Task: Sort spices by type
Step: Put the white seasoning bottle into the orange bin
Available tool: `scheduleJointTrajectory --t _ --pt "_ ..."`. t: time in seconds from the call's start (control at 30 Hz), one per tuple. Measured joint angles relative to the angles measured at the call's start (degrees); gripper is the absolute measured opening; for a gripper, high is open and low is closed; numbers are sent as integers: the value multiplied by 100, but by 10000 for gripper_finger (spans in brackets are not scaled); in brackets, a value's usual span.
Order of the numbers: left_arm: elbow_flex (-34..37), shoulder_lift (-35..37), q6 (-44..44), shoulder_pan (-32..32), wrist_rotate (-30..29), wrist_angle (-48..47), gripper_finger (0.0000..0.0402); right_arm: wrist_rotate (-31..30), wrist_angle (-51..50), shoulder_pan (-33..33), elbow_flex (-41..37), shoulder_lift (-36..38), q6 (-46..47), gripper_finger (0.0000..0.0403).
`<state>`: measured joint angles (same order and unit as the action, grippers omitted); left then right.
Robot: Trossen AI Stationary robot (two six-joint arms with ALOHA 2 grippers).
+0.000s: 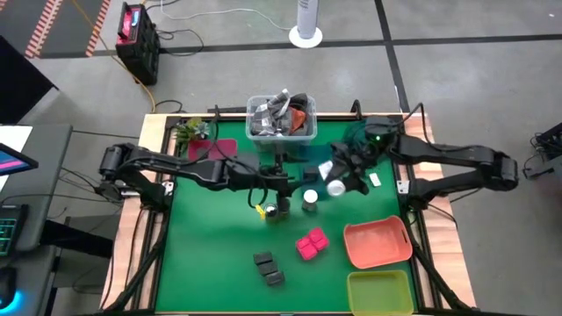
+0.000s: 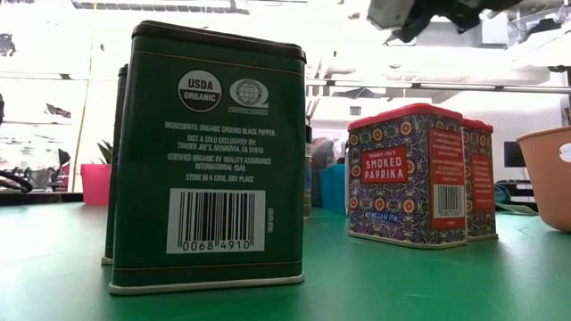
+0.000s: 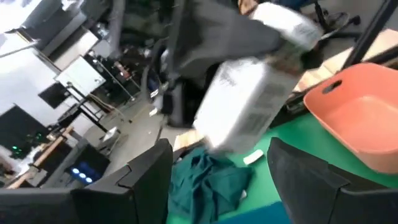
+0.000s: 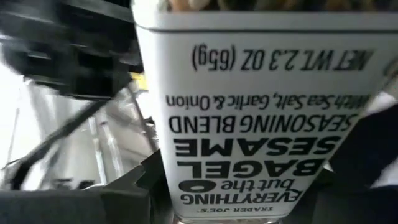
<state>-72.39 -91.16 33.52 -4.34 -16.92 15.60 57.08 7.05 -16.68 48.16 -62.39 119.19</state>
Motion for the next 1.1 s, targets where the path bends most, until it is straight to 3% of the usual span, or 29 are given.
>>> scheduleJointTrajectory --t 0.17,0.33,0.83,1.1 --pt "1 -187 -348 -19 -439 157 249 -675 1173 -33 0 -350 695 225" --pt "1 -189 33 -34 -1100 237 249 -773 2008 138 2 -534 1172 225" --pt "3 -193 1701 -3 -704 465 250 -1056 2106 351 2 -544 1509 225" --pt "1 -351 1874 34 -493 832 250 -1236 2223 232 2 -546 1599 225"
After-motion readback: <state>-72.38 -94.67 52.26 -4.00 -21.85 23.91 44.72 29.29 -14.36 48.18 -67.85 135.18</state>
